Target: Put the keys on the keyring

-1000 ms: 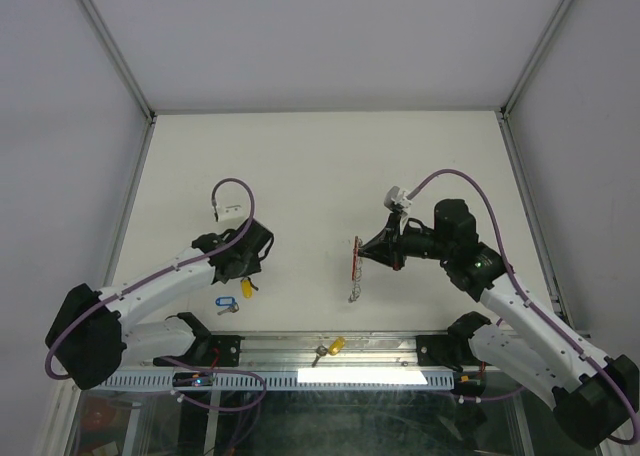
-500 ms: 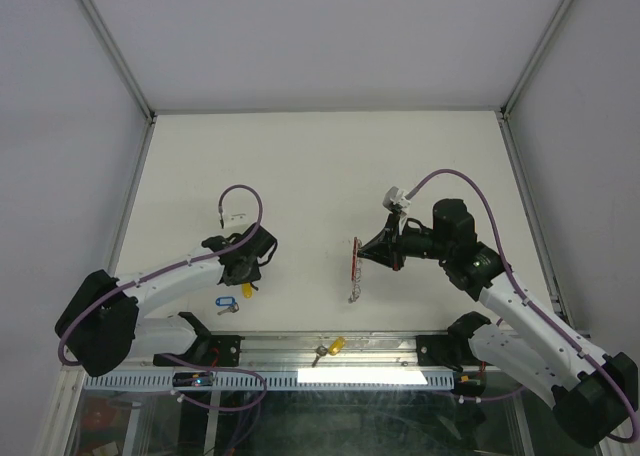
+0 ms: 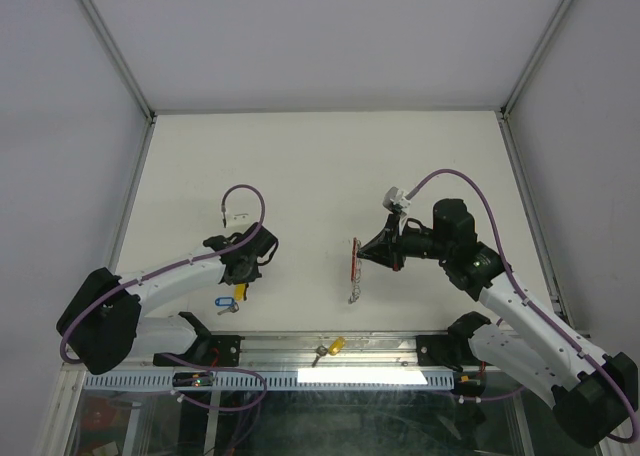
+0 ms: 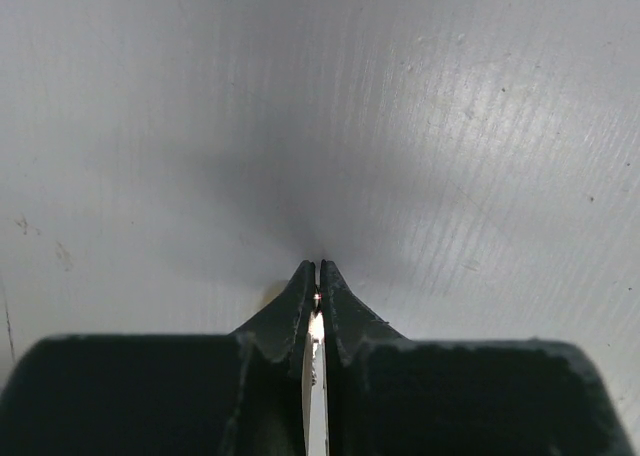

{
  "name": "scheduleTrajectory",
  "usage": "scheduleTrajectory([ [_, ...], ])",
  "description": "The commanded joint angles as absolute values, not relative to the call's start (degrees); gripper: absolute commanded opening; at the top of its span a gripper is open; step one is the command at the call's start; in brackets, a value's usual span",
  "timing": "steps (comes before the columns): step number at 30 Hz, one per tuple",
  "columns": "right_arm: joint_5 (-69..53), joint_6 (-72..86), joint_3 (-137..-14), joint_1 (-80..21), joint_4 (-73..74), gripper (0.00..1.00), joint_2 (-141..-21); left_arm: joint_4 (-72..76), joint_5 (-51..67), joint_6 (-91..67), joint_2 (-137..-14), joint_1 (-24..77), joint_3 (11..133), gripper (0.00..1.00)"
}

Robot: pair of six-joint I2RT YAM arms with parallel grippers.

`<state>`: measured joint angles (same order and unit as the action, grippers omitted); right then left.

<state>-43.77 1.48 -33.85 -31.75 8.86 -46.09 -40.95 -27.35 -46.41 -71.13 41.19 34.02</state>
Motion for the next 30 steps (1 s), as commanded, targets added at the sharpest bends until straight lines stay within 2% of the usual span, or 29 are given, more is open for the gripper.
scheduleTrajectory([
  [1, -44.53, 2.11, -34.38, -31.46, 4.93, 0.0, -45.0, -40.75, -27.29, -44.72, -70.18, 41.01, 36.02, 0.0],
  [8, -44.3, 2.0, -34.12, -31.46, 4.94, 0.0, -44.57, -38.11, -24.67, -38.26, -66.8, 41.2, 38.97, 0.0],
  [14, -43.18, 0.82, -34.39, -31.47, 5.38, 0.0, -43.94, -28.38, -17.85, -29.41, -58.96, 41.21, 39.89, 0.0],
  [21, -43.85, 0.98, -34.01, -31.44, 4.46, 0.0, -43.45, -13.69, -6.2, -21.56, -51.36, 41.22, 37.42, 0.0],
  [30, -47.26, 2.93, -31.61, -31.54, -3.56, 0.0, -41.8, 0.77, 11.67, -20.08, -52.1, 41.2, 37.63, 0.0],
])
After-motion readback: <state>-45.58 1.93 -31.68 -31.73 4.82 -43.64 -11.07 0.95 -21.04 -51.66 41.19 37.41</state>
